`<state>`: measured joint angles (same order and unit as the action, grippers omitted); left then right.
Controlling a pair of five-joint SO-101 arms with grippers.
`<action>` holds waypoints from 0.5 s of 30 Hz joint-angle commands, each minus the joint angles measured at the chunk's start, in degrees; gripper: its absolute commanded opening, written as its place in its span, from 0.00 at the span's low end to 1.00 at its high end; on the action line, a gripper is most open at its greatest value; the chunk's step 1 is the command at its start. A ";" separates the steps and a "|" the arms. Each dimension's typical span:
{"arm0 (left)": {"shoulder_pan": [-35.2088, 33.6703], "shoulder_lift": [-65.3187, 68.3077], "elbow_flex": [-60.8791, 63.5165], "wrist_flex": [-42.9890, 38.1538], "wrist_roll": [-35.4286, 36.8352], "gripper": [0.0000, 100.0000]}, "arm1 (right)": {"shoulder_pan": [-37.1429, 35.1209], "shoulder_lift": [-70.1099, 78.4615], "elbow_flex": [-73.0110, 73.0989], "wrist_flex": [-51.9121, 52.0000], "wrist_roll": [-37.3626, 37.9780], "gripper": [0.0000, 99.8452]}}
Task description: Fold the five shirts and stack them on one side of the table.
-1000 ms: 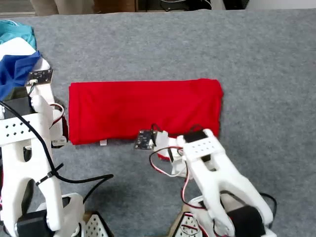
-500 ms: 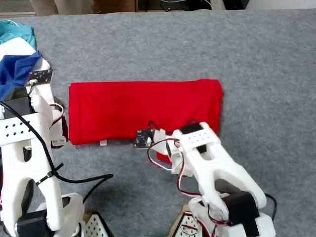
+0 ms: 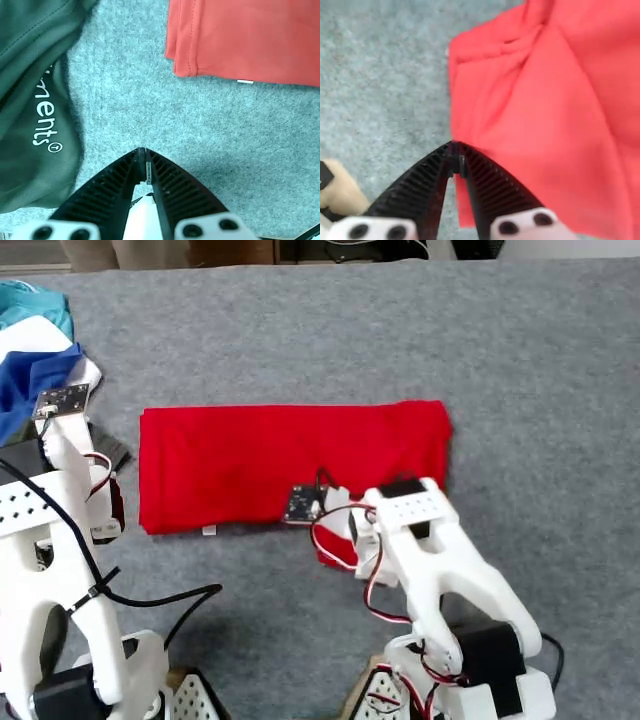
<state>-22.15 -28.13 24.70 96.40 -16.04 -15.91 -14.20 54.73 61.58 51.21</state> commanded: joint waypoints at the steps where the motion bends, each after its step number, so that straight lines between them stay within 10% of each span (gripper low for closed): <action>1: -0.62 -0.40 -0.62 0.62 -0.53 0.02 | 0.84 -0.22 -5.23 0.97 0.62 0.01; 15: -0.70 -0.40 -0.62 0.62 -0.53 0.02 | 0.57 -0.75 -5.41 9.32 6.68 0.18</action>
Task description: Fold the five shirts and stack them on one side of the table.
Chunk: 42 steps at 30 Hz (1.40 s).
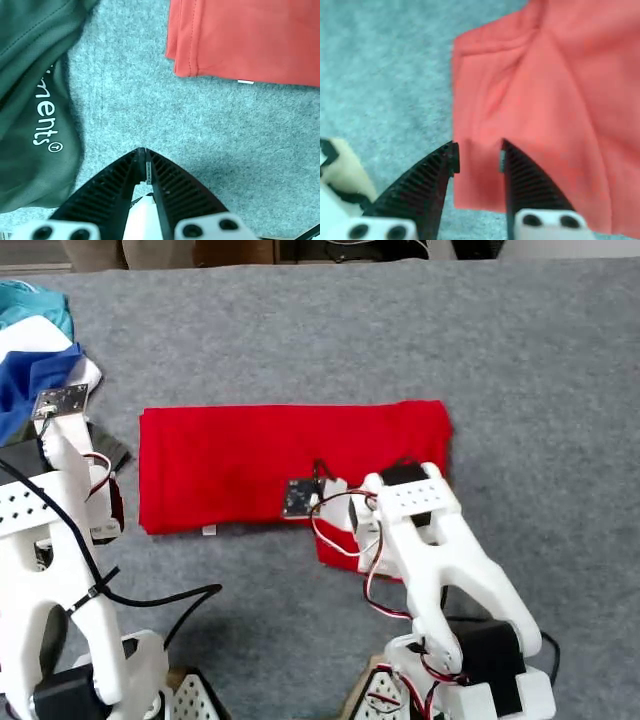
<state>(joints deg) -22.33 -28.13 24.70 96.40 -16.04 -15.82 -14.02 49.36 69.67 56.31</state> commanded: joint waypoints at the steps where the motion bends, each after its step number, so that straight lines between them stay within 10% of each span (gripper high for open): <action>1: -0.44 -0.40 -0.62 0.62 -0.53 0.02 | 0.57 -1.45 0.66 1.05 2.02 0.18; 42: -0.53 -0.40 -0.53 0.62 -0.35 0.02 | 1.98 15.78 -6.29 -6.95 -3.34 0.00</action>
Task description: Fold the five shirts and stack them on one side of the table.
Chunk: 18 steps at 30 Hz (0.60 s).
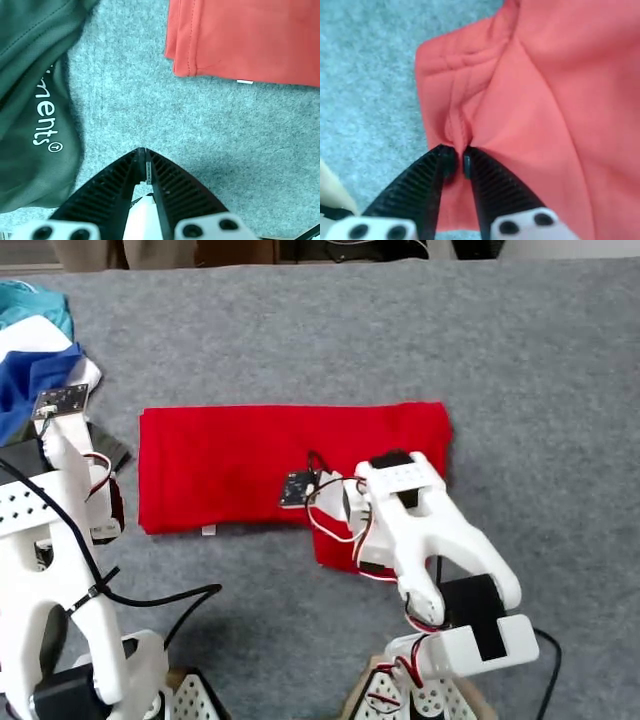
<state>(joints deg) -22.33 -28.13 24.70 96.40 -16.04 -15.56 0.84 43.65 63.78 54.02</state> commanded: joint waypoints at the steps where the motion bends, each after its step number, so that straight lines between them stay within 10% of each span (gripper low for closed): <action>1: -0.35 -0.40 -0.53 0.62 -0.35 0.02 | 2.77 0.84 -1.80 -0.70 -1.05 0.00; 18: -0.09 -0.40 -0.62 0.62 -0.44 0.02 | 6.99 4.00 -33.89 10.11 -0.97 0.00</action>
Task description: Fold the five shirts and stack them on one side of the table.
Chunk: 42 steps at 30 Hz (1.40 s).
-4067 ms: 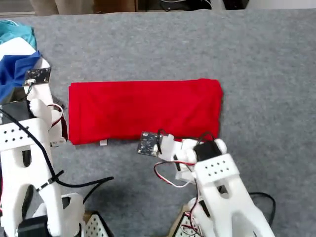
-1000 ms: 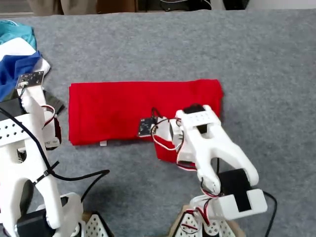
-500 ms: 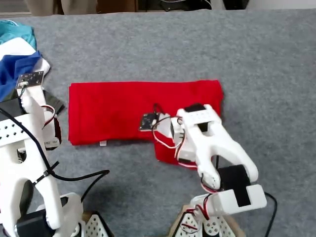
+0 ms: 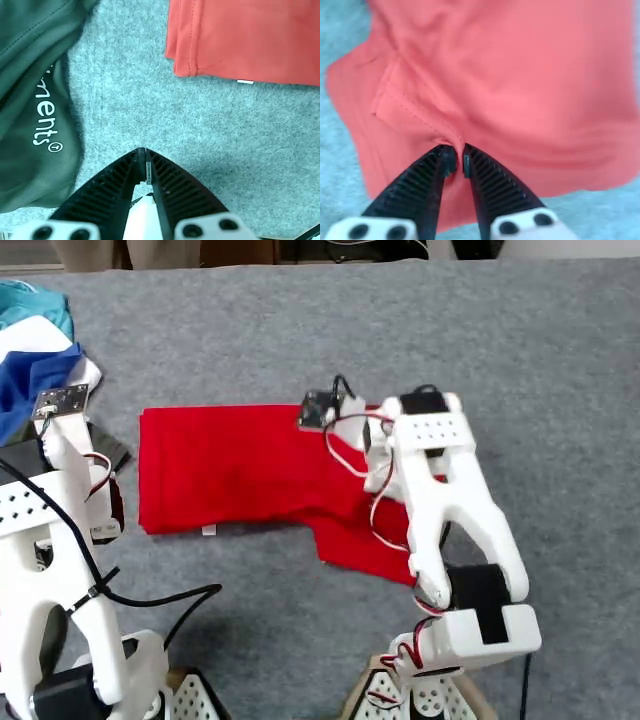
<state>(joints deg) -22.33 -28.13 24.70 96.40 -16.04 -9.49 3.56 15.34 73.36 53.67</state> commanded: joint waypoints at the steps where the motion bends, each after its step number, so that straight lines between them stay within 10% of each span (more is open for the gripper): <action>1: -0.09 -0.40 -0.62 0.62 -0.44 0.02 | 0.92 2.77 -7.25 0.53 -0.53 0.00; 13: -0.53 -0.40 -0.62 0.62 -0.44 0.02 | 1.27 24.13 -31.96 6.95 1.49 0.01; 29: -0.26 -0.40 -0.35 0.62 -0.44 0.02 | 1.80 20.26 -38.73 22.86 4.66 0.33; 42: -0.09 -0.40 -0.53 0.62 -0.44 0.02 | -2.33 -12.44 16.57 5.36 9.67 0.33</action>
<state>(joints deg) -22.33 -28.13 24.70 96.40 -16.04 -9.14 2.07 15.34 87.16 62.99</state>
